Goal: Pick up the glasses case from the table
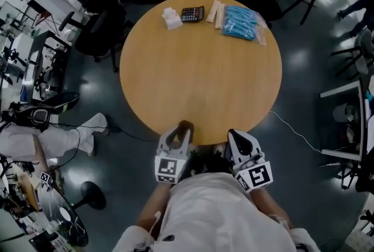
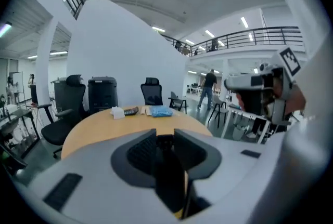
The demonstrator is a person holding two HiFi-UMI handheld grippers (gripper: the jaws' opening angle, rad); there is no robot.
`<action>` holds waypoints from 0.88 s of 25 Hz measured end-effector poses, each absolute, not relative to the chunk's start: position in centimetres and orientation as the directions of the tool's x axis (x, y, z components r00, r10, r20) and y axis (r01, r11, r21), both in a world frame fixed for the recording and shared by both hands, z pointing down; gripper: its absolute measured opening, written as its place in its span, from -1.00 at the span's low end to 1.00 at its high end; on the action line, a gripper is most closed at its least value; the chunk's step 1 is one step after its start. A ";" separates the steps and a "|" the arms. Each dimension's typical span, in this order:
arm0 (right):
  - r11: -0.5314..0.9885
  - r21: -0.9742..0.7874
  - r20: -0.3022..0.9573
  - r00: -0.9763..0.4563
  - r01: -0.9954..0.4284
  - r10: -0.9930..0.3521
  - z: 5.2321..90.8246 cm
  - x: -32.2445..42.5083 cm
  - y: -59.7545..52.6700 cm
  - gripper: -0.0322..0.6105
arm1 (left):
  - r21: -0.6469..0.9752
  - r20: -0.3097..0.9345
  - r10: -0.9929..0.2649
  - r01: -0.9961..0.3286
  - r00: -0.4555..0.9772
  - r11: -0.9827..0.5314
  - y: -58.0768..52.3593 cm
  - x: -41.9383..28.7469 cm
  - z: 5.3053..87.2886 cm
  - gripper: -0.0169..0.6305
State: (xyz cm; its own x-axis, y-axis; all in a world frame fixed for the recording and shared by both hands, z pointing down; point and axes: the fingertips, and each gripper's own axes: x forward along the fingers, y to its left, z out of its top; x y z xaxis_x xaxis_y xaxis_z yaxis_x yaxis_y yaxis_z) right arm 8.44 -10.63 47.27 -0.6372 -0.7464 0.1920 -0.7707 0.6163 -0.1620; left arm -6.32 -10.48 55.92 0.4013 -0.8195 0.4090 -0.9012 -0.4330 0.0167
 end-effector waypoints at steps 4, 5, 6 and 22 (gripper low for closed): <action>0.633 -0.137 0.159 -0.647 -0.762 -0.745 46.0 7.8 -10.6 -0.85 | 0.022 0.262 -0.876 -0.910 0.405 -0.414 -9.6 -5.7 49.8 -0.62; 0.635 -0.132 0.151 -0.648 -0.761 -0.746 45.7 7.7 -10.6 -0.85 | 0.041 0.234 -0.887 -0.915 0.399 -0.401 -9.5 -5.5 48.3 -0.62; 0.636 -0.128 0.142 -0.649 -0.761 -0.748 45.4 7.6 -10.6 -0.85 | 0.054 0.212 -0.894 -0.918 0.394 -0.392 -9.4 -5.3 47.0 -0.62; 0.605 -0.085 0.052 -0.610 -0.791 -0.790 40.8 7.0 -11.5 -0.85 | 0.037 0.071 -0.898 -0.901 0.435 -0.433 -7.9 -3.7 39.1 -0.62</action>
